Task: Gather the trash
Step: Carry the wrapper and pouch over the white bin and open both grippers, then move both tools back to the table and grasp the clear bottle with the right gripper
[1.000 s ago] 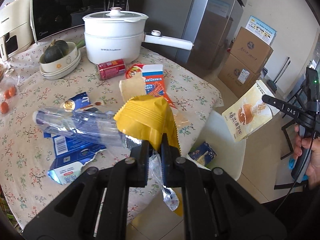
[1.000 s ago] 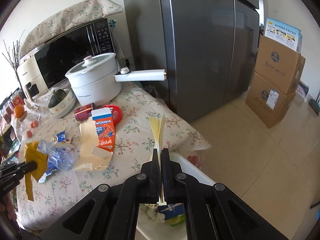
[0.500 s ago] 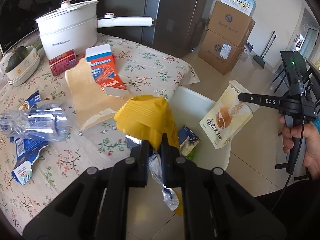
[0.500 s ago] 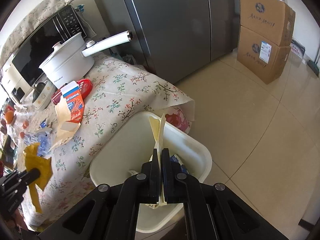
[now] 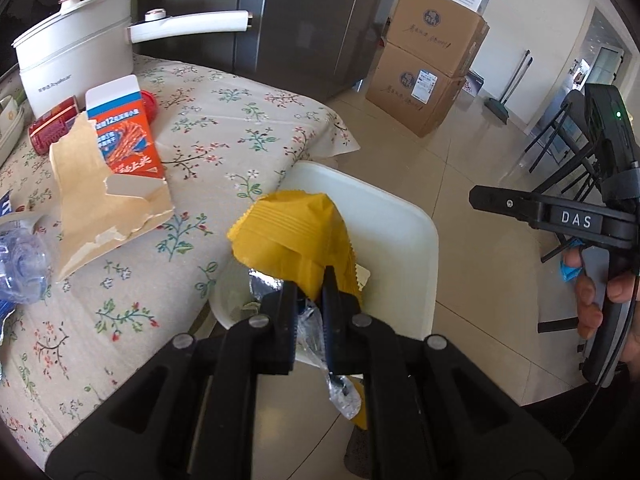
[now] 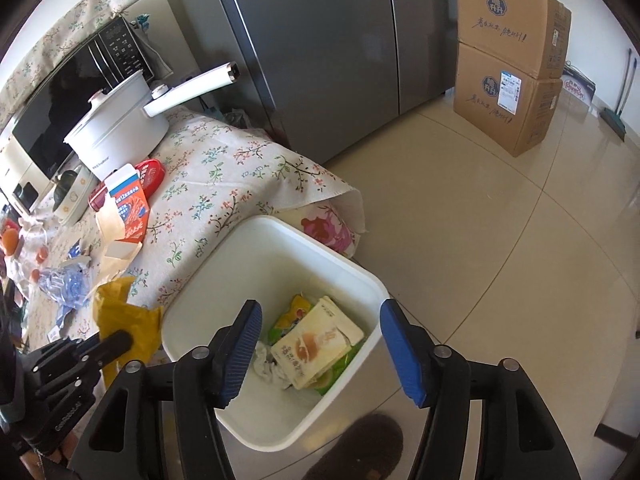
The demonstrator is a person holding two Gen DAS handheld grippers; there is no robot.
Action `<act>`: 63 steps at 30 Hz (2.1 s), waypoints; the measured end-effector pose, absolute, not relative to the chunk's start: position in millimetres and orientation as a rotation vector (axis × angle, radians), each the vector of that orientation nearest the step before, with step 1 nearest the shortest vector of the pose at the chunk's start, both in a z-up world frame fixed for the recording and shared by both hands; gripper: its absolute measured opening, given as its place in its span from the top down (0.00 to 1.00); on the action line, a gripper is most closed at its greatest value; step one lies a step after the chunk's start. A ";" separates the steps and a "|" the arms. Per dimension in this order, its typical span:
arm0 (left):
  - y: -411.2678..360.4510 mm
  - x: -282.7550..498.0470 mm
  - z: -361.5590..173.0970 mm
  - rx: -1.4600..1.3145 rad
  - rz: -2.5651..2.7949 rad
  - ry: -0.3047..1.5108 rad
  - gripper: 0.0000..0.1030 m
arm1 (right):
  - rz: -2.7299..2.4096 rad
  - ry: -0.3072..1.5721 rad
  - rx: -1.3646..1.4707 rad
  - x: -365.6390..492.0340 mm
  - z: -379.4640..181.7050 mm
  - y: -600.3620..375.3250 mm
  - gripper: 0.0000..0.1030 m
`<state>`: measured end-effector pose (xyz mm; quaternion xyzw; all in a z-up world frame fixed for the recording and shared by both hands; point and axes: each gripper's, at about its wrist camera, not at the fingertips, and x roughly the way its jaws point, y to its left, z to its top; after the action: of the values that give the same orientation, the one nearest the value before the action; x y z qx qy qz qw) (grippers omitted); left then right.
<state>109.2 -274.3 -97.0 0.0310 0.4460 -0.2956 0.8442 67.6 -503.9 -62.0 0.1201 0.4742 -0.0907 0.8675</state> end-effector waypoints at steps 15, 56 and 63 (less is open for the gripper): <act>-288.2 114.9 -97.9 0.108 -0.666 0.936 0.38 | -0.236 0.990 0.234 64.6 -60.2 -507.9 0.29; -23.7 144.7 -95.1 0.120 -0.313 1.000 0.14 | -0.002 0.978 -0.010 136.5 -35.4 -316.0 0.21; -16.3 146.7 -125.8 0.258 -0.316 1.049 0.27 | 0.019 0.992 -0.032 145.8 -41.0 -292.7 0.20</act>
<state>146.7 -16.3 -125.8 0.1224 0.4971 -0.1499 0.8459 145.8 -292.7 -41.0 -0.0152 0.4761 0.0092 0.8792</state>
